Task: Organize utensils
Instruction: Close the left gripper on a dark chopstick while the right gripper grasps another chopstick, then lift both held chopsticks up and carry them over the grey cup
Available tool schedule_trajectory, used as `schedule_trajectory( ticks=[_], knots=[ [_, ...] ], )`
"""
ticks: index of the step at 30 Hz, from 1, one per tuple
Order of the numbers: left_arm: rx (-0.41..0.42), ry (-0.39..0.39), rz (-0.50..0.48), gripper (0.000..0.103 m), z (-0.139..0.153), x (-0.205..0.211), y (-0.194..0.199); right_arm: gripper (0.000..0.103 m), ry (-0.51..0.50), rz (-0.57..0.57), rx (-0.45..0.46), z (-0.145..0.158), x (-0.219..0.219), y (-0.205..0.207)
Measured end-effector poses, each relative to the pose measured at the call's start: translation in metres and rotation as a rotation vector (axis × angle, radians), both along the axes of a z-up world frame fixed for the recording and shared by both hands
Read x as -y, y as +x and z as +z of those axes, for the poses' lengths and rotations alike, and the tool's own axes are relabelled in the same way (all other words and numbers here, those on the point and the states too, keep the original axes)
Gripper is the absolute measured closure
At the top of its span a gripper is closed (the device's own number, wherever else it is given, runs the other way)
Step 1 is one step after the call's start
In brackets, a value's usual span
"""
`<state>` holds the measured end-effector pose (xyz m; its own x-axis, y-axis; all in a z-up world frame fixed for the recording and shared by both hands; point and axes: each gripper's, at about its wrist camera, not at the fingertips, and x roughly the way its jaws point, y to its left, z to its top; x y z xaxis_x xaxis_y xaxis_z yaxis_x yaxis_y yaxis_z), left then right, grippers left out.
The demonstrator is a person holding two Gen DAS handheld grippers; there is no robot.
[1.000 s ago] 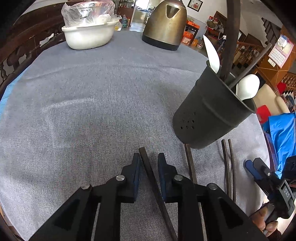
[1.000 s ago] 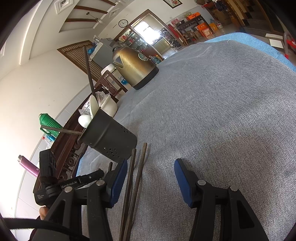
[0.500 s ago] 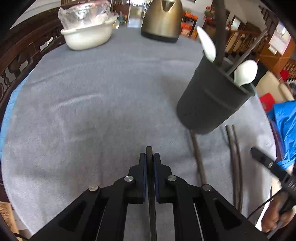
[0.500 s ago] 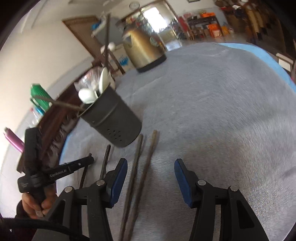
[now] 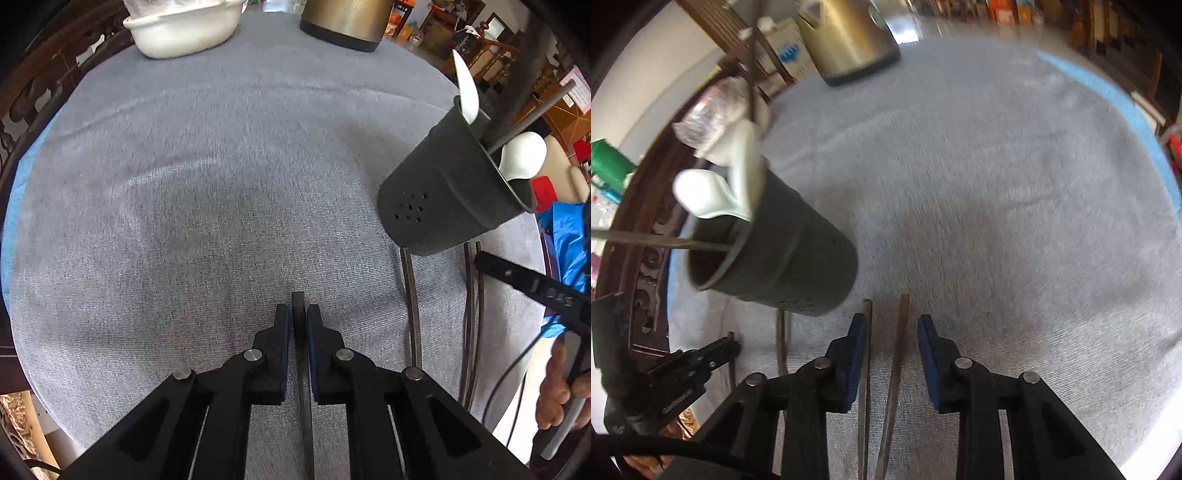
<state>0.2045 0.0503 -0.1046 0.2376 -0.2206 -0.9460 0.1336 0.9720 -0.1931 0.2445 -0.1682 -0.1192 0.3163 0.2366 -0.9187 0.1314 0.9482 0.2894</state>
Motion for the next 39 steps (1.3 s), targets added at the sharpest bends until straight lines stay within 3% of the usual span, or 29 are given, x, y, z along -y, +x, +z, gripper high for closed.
schedule_trajectory(
  ticks=[7, 11, 15, 21, 27, 34, 39],
  knots=[
    [-0.076, 0.018, 0.004, 0.094, -0.002, 0.002, 0.017, 0.093, -0.079, 0.018, -0.038, -0.005, -0.008, 0.011],
    [-0.108, 0.009, 0.013, 0.094, -0.005, 0.005, 0.027, 0.095, -0.047, 0.014, -0.040, -0.006, -0.002, 0.013],
    [-0.085, 0.011, 0.006, 0.095, -0.006, 0.008, 0.030, 0.096, -0.008, 0.000, -0.031, -0.004, 0.007, 0.011],
    [-0.001, -0.015, 0.029, 0.096, 0.003, -0.002, 0.018, 0.096, 0.037, -0.019, 0.009, 0.011, 0.025, 0.004],
    [0.123, -0.034, 0.027, 0.096, 0.051, -0.005, -0.006, 0.097, 0.089, -0.034, 0.087, 0.044, 0.043, -0.006],
    [0.284, -0.061, -0.005, 0.096, 0.122, 0.006, -0.038, 0.097, 0.103, -0.029, 0.265, 0.107, 0.048, -0.034],
    [0.374, -0.079, -0.007, 0.096, 0.152, 0.009, -0.052, 0.097, 0.084, -0.010, 0.410, 0.152, 0.044, -0.051]
  ],
)
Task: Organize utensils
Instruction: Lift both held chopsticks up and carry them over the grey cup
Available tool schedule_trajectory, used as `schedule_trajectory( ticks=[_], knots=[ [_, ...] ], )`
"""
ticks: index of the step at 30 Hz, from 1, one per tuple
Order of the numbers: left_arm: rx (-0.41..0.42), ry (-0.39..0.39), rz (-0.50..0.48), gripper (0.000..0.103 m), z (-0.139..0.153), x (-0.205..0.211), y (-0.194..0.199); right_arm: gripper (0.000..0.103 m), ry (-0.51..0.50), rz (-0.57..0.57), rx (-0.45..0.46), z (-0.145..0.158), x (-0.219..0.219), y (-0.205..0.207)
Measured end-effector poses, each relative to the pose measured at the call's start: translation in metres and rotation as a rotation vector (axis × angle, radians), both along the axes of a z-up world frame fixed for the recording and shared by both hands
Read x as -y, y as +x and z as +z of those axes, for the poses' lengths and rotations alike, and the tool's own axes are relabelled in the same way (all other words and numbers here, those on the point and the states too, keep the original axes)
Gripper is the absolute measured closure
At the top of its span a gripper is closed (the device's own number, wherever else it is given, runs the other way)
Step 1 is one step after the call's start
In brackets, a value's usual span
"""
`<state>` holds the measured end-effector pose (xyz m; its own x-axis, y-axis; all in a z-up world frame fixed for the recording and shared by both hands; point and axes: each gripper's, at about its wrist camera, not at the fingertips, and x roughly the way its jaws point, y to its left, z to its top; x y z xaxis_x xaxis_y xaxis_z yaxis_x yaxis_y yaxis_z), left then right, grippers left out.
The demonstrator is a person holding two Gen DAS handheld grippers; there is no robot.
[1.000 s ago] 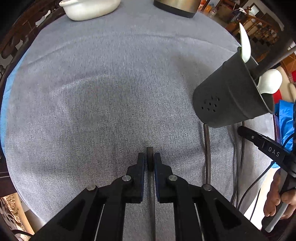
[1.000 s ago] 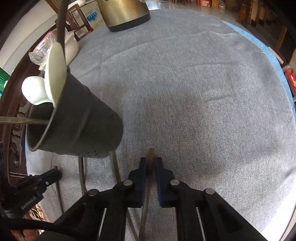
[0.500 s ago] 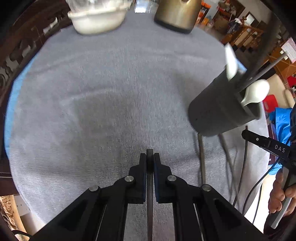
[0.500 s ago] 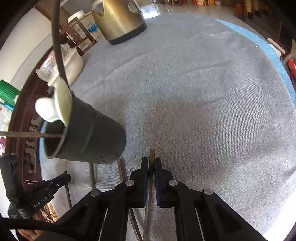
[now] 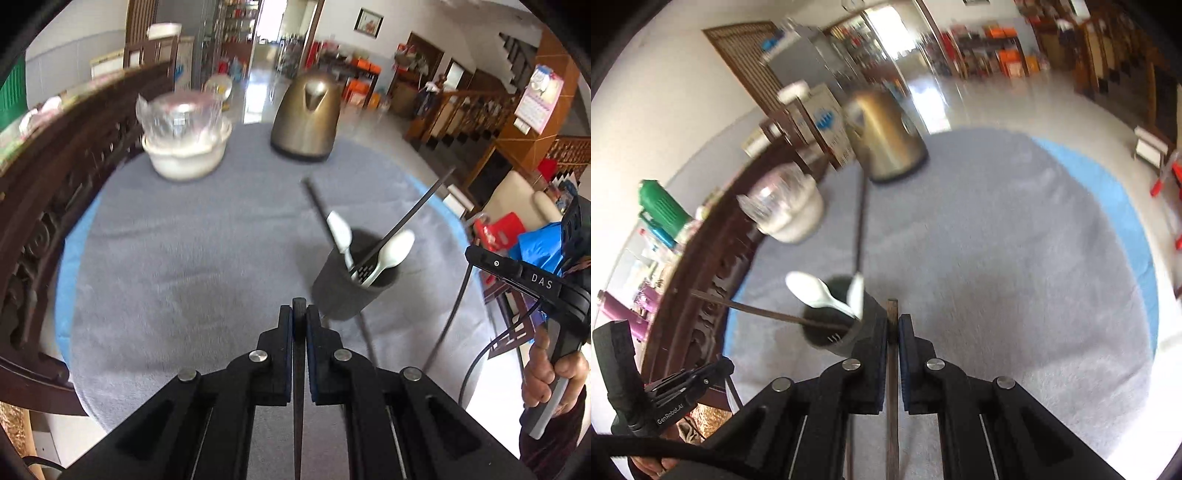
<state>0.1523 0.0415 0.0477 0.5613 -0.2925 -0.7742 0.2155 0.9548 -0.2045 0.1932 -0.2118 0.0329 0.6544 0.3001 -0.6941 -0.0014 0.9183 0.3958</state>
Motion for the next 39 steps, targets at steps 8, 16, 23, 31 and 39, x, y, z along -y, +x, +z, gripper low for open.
schedule_trajectory(
  ticks=[8, 16, 23, 31, 39],
  knots=[
    [0.160, -0.033, 0.029, 0.096, 0.045, 0.005, -0.019, 0.097, -0.060, -0.027, 0.195, 0.041, -0.020, -0.022],
    [0.244, -0.126, 0.069, 0.096, 0.067, 0.002, -0.019, 0.097, -0.039, -0.056, 0.300, 0.064, -0.019, -0.036],
    [0.281, -0.168, 0.106, 0.096, 0.085, 0.003, -0.017, 0.097, -0.014, -0.075, 0.359, 0.084, -0.017, -0.040],
    [0.346, -0.202, 0.126, 0.096, 0.107, 0.007, -0.015, 0.097, -0.008, -0.100, 0.438, 0.107, -0.019, -0.046],
    [0.441, -0.220, 0.188, 0.096, 0.129, 0.011, -0.005, 0.097, 0.022, -0.160, 0.490, 0.125, -0.018, -0.034]
  ],
)
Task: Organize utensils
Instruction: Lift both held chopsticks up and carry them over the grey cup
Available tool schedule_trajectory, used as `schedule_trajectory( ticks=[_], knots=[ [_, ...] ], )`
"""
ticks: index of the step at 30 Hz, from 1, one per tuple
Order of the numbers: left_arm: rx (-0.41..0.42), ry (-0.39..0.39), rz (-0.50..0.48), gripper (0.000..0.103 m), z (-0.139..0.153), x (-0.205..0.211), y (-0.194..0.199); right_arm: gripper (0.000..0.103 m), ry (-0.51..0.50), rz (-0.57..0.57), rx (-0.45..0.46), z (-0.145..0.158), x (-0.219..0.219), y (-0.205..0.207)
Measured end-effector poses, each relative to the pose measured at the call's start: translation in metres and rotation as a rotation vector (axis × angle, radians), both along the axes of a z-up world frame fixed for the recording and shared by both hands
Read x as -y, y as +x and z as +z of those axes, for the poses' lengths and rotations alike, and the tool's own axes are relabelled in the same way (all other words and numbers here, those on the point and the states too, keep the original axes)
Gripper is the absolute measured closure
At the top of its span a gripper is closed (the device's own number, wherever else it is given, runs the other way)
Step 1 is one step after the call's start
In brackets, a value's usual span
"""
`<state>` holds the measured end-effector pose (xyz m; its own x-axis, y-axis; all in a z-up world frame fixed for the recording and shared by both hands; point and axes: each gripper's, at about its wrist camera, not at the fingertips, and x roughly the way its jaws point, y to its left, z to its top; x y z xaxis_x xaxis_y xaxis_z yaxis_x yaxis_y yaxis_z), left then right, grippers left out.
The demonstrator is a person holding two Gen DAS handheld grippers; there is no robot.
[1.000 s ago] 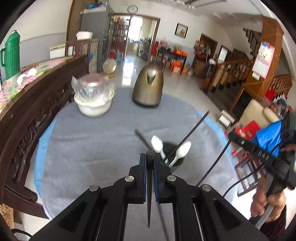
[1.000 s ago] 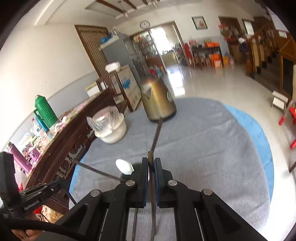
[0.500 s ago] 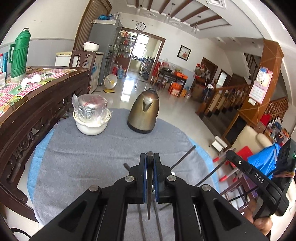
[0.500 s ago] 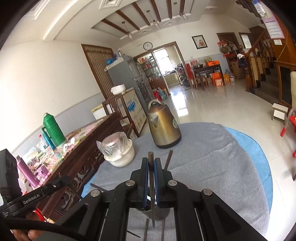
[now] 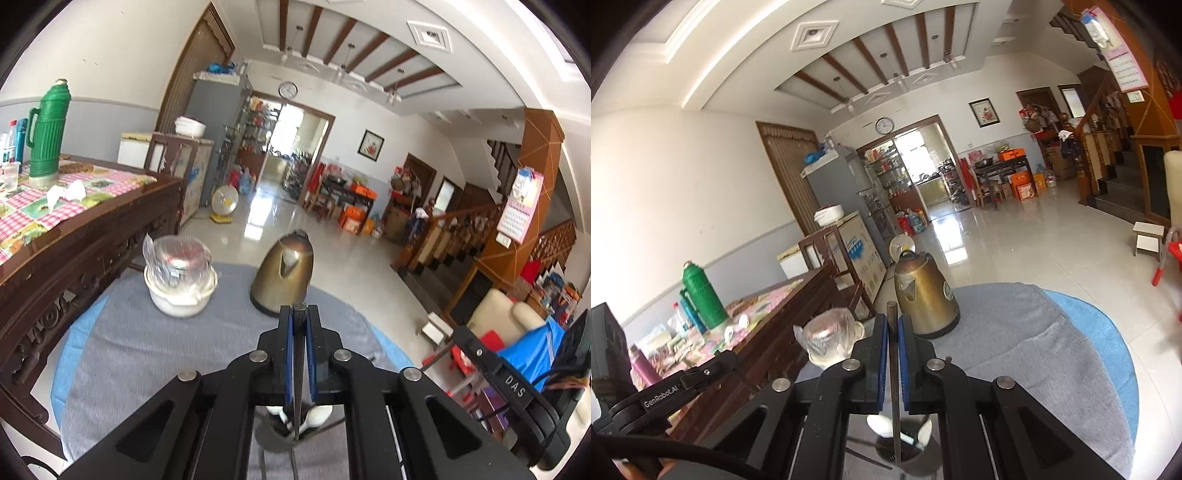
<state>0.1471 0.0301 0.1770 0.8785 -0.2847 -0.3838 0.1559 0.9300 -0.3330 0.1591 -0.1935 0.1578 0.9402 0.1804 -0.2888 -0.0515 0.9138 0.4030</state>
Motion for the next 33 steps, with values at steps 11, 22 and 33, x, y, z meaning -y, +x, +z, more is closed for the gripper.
schedule_trajectory(
  ticks=[11, 22, 33],
  knots=[
    [-0.009, 0.029, 0.053, 0.096, -0.030, 0.014, 0.021, 0.097, -0.023, -0.050, -0.047, -0.025, -0.009, 0.024],
    [-0.058, 0.046, 0.036, 0.096, -0.050, 0.018, 0.021, 0.097, -0.058, -0.027, -0.075, -0.038, -0.017, 0.022],
    [-0.067, 0.083, -0.018, 0.096, -0.051, 0.029, 0.011, 0.096, -0.065, 0.010, -0.101, -0.044, -0.026, 0.015]
  ],
)
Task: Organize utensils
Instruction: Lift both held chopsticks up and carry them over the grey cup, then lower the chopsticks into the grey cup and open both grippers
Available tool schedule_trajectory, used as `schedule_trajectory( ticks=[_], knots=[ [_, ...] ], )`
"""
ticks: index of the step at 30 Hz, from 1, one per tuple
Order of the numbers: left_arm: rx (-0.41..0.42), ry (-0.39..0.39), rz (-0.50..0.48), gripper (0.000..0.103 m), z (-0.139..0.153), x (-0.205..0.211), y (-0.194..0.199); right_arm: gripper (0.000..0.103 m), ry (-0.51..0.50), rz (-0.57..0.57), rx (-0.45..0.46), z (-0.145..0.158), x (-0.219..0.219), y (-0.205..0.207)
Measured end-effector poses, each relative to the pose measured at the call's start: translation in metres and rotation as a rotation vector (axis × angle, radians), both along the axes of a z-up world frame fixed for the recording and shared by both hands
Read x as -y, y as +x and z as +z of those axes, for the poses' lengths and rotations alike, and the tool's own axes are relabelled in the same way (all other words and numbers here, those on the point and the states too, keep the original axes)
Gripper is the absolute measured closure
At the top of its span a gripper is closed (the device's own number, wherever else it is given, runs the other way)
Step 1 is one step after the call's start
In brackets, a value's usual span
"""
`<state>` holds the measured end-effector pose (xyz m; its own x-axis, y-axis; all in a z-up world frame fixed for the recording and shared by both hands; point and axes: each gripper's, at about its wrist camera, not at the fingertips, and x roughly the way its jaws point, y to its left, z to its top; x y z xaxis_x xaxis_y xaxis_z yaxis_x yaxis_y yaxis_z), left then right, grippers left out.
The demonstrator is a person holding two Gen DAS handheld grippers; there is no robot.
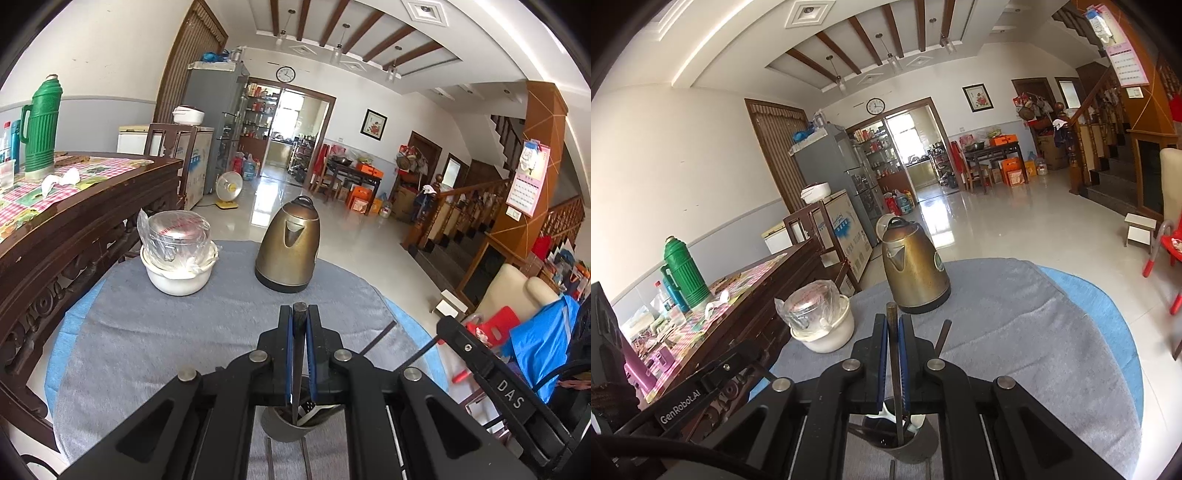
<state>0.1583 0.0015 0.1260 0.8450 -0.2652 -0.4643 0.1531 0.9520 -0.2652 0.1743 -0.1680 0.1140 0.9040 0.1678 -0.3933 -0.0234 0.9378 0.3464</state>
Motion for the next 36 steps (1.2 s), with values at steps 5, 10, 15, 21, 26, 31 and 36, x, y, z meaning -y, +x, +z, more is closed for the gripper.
schedule_trajectory(
  ticks=[5, 10, 15, 21, 26, 31, 36],
  knots=[
    [0.002, 0.005, -0.011, 0.096, 0.000, 0.002, -0.006, 0.096, -0.002, 0.007, -0.006, -0.003, -0.003, -0.004],
    [0.002, 0.020, -0.014, 0.095, -0.001, 0.004, -0.011, 0.096, 0.003, 0.013, -0.021, -0.008, -0.006, -0.007],
    [-0.016, 0.028, -0.016, 0.095, -0.005, 0.003, -0.013, 0.096, 0.015, 0.016, -0.041, -0.014, -0.004, -0.007],
    [-0.049, 0.033, -0.023, 0.095, -0.012, 0.005, -0.015, 0.095, 0.034, 0.020, -0.061, -0.019, -0.002, -0.010],
    [-0.066, 0.042, -0.030, 0.095, -0.016, 0.008, -0.021, 0.093, 0.064, 0.034, -0.076, -0.023, -0.002, -0.010],
    [-0.097, 0.038, -0.031, 0.095, -0.020, 0.008, -0.025, 0.092, 0.096, 0.046, -0.101, -0.027, 0.000, -0.015],
    [-0.110, 0.048, -0.023, 0.062, -0.022, 0.009, -0.036, 0.085, 0.185, 0.077, -0.118, -0.031, 0.009, -0.024]
  ],
)
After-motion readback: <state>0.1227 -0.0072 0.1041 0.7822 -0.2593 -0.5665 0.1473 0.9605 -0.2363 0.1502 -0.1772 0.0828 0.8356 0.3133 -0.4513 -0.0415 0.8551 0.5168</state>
